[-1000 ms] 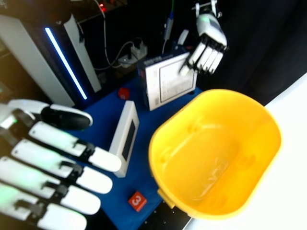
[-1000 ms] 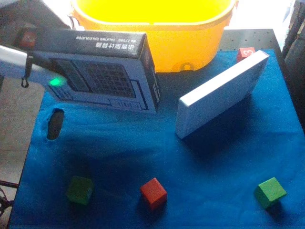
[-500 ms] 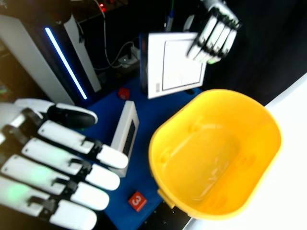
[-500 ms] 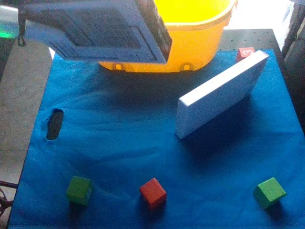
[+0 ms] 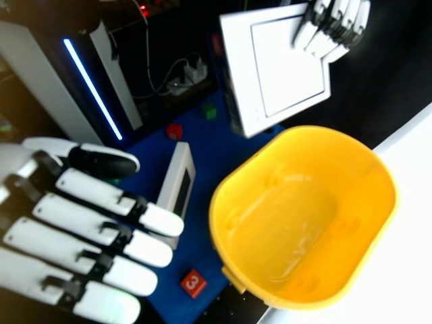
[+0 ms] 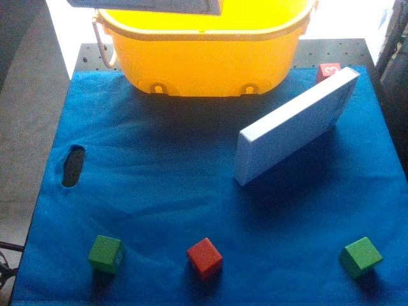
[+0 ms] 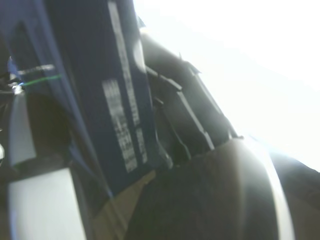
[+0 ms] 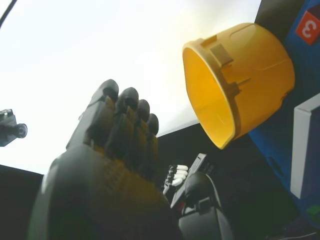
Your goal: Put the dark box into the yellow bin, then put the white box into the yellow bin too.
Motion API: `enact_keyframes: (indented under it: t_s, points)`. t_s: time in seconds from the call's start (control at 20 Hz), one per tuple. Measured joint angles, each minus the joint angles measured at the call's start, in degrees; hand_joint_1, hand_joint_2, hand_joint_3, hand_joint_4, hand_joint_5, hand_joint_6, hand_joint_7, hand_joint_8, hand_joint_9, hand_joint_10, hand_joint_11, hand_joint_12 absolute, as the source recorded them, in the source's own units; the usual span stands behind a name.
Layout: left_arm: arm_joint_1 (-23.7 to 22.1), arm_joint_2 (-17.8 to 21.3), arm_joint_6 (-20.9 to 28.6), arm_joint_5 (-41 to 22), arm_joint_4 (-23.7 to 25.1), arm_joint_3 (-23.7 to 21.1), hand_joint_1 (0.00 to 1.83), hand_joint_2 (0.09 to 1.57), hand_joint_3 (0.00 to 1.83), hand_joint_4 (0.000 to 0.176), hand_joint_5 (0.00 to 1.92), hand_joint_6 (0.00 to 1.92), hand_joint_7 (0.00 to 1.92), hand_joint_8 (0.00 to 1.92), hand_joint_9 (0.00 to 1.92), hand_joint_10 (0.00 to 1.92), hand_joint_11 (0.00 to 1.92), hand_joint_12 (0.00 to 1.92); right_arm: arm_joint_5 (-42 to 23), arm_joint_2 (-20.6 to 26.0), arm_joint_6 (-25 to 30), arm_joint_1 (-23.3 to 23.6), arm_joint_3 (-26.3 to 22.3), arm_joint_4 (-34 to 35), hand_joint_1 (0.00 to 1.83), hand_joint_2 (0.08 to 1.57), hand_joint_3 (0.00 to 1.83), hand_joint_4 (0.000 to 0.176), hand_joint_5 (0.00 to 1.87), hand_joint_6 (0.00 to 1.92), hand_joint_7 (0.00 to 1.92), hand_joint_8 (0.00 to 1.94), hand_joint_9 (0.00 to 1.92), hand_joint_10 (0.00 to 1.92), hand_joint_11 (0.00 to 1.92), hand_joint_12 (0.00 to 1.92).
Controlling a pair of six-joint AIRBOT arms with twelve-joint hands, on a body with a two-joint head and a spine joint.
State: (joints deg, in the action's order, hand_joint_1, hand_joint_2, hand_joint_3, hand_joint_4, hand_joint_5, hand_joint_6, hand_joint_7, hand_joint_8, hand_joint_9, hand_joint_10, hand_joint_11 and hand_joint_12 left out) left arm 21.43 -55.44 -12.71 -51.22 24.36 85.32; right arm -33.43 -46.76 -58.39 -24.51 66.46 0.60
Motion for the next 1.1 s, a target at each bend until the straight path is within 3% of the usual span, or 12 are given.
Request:
enact_keyframes:
  t_s: [0.2,0.3,0.35,0.4,0.45,0.5,0.55,0.6,0.7,0.85,0.9,1.1]
  points:
    - [-1.14,-2.71,0.02,0.39,-1.44,2.8,1.39,1.09,0.0,0.0,1.03,0.59,1.01,0.93,1.03,1.23,0.9,1.12,0.02,-0.17,0.0,0.37,0.0,-0.13,0.09,1.16,0.0,0.0,0.38,0.0,0.41,0.01,0.37,0.0,0.18,0.0]
    - [-1.14,-4.46,0.02,1.16,-2.03,3.96,1.38,1.1,0.0,0.0,1.0,0.66,1.0,0.98,0.94,1.26,0.86,1.05,-0.09,-0.31,0.0,0.59,0.0,-0.24,0.06,1.15,0.0,0.0,0.4,0.01,0.44,0.02,0.42,0.02,0.24,0.03]
    - [-1.14,-5.22,-0.02,1.53,-2.23,4.28,1.27,1.07,0.0,0.0,1.15,0.61,0.99,1.0,0.89,0.85,0.67,1.09,-0.07,-0.44,0.0,0.66,0.0,-0.26,0.05,1.14,0.0,0.0,0.41,0.01,0.45,0.01,0.42,0.02,0.24,0.03]
    - [-1.14,-6.03,0.02,1.77,-2.01,4.76,1.25,1.07,0.0,0.0,1.19,0.59,0.98,1.01,0.92,0.66,0.62,1.16,-0.11,-0.52,0.0,0.66,0.0,-0.42,0.07,1.11,0.0,0.0,0.44,0.01,0.46,0.01,0.44,0.01,0.25,0.03]
    - [-1.05,-6.56,0.04,1.97,-2.12,4.9,1.36,1.08,0.0,0.0,1.0,0.9,1.17,0.67,0.92,1.01,0.63,1.05,-0.09,-0.55,0.0,0.66,0.0,-0.46,0.08,1.11,0.0,0.0,0.46,0.01,0.48,0.01,0.45,0.01,0.26,0.04]
    - [-0.87,-7.41,0.04,2.16,-2.1,5.51,1.27,1.07,0.01,0.0,1.07,0.92,1.1,0.69,0.88,0.56,0.55,1.02,-0.07,-0.61,0.0,0.66,0.0,-0.42,0.05,1.14,0.01,0.0,0.47,0.01,0.49,0.01,0.47,0.01,0.29,0.05]
    - [-0.42,-8.07,0.33,2.03,-2.25,6.14,1.26,1.08,0.0,0.0,1.15,0.82,0.98,0.85,0.91,0.28,0.61,0.88,-0.09,-0.61,0.0,0.66,0.0,-0.44,0.06,1.15,0.01,0.0,0.48,0.01,0.49,0.01,0.47,0.01,0.29,0.05]
    - [0.22,-9.25,0.94,2.21,-2.49,7.1,1.28,1.02,0.0,0.0,1.27,0.36,1.16,0.81,1.14,0.18,0.75,0.89,-0.09,-0.74,0.0,0.66,0.0,-0.44,0.04,1.16,0.01,0.0,0.49,0.01,0.5,0.01,0.48,0.01,0.31,0.06]
    - [0.79,-10.64,1.95,2.91,-2.38,8.33,1.3,1.0,0.0,0.0,1.26,0.3,1.26,0.68,1.23,0.17,0.77,0.94,-0.07,-0.94,0.02,0.66,0.0,-0.61,0.03,1.17,0.01,0.0,0.49,0.01,0.5,0.01,0.48,0.01,0.32,0.07]
    - [1.31,-11.26,2.49,3.48,-1.97,8.48,1.3,1.02,0.0,0.0,1.3,0.12,1.22,0.83,1.28,0.19,0.74,1.09,-0.02,-1.11,0.0,0.66,0.0,-0.79,0.04,1.18,0.01,0.0,0.49,0.0,0.49,0.0,0.47,0.0,0.3,0.07]
    - [1.31,-11.43,2.54,3.39,-1.99,8.94,1.3,1.03,0.0,0.0,1.32,0.08,1.17,0.93,1.25,0.18,0.59,1.19,-0.04,-1.14,0.02,0.66,0.0,-0.83,0.05,1.18,0.01,0.0,0.5,0.01,0.49,0.0,0.47,0.0,0.3,0.07]
    - [1.31,-11.72,2.51,3.69,-2.21,9.38,1.3,1.01,0.0,0.0,1.33,0.1,1.25,0.75,1.2,0.18,0.58,1.23,-0.07,-1.51,0.0,0.66,0.0,-0.87,0.06,1.17,0.0,0.0,0.47,0.0,0.49,0.0,0.47,0.0,0.3,0.09]
